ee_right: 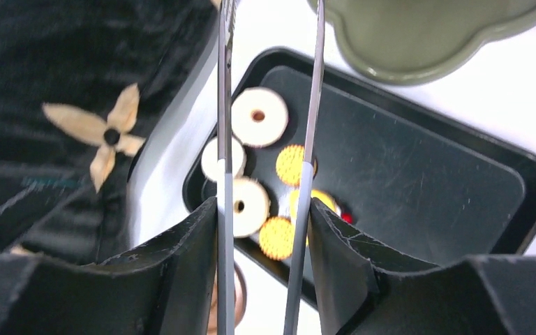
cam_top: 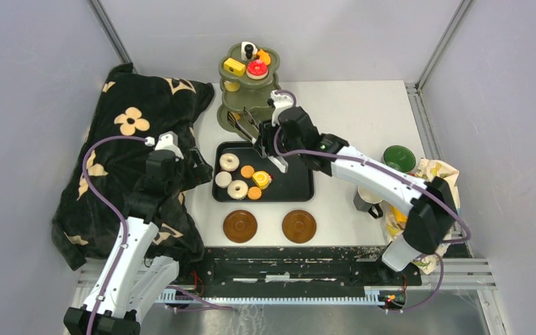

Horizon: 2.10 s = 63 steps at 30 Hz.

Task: Serve the afternoon tea

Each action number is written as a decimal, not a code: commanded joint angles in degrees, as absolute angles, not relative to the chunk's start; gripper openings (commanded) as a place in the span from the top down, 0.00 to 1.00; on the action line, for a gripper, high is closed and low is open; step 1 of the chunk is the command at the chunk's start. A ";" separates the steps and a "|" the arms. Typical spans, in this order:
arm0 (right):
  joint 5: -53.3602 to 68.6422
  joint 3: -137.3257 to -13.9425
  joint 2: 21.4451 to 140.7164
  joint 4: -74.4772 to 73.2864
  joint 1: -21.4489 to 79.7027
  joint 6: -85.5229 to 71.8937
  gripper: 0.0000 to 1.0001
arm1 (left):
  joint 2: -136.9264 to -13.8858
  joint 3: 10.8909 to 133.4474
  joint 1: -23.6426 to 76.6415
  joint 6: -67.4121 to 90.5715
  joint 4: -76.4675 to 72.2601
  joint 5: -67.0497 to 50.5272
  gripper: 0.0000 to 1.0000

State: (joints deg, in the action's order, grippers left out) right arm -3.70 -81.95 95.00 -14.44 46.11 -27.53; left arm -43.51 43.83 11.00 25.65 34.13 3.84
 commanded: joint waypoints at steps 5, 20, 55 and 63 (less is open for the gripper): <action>-6.93 -69.03 77.84 -19.06 52.59 -26.36 0.48 | -44.37 43.24 11.13 26.61 30.60 2.22 0.01; -9.79 -58.53 71.19 -31.59 55.12 -28.66 0.47 | -46.55 47.50 11.08 22.34 34.27 6.25 0.01; -7.57 -61.43 81.62 -24.20 55.33 -29.79 0.53 | -46.55 45.00 11.08 23.73 31.68 2.47 0.01; -9.41 -62.09 78.18 -26.02 55.31 -29.53 0.82 | -46.66 44.74 11.11 23.82 31.54 2.33 0.01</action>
State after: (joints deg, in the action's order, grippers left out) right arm -7.16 -58.81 82.15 -27.18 55.02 -29.54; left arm -46.78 44.60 11.00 25.56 34.13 2.98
